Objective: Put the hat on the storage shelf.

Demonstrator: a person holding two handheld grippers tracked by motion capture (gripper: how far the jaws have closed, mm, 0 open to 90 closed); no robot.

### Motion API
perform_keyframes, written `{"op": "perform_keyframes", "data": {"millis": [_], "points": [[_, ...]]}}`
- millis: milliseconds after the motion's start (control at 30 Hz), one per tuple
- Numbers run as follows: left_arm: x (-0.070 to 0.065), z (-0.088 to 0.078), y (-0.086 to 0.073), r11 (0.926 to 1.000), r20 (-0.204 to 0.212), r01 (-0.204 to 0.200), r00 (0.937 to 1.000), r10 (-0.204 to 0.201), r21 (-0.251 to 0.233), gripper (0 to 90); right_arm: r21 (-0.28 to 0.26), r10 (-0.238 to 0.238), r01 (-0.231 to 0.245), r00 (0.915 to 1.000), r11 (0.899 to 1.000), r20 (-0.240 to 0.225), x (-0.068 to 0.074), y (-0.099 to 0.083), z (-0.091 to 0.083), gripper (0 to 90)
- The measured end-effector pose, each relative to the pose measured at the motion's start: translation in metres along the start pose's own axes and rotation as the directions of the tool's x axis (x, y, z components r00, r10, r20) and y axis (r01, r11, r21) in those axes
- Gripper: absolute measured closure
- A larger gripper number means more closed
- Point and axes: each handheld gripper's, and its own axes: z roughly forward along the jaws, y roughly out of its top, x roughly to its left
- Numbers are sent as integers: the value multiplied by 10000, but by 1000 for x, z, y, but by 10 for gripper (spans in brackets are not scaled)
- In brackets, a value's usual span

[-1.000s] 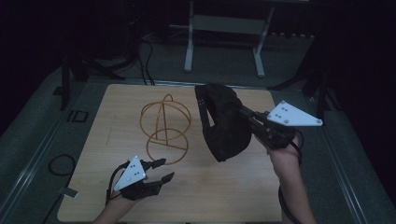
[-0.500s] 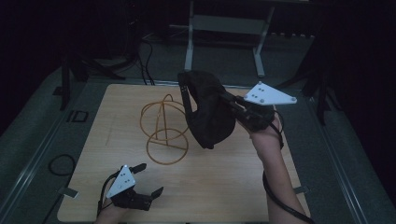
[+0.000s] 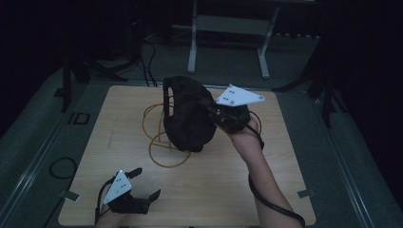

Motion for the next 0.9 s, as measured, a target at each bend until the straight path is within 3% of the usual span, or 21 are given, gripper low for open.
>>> {"op": "perform_keyframes", "data": {"millis": [333,667,900], "points": [[0,-1,-3,9991,-233,-375,9990,371,-202,23,295,137,-120,9982,9995,-578,12,0,31,883],[3,-2,-4,9993,-143,-113,9998,108,-348,23,825,229,-158,9961,9965,-855,20,-5,62,881],[3,-2,-5,9996,-185,-126,9998,121,-242,23,919,378,-290,9947,9953,-960,21,-8,72,870]]}}
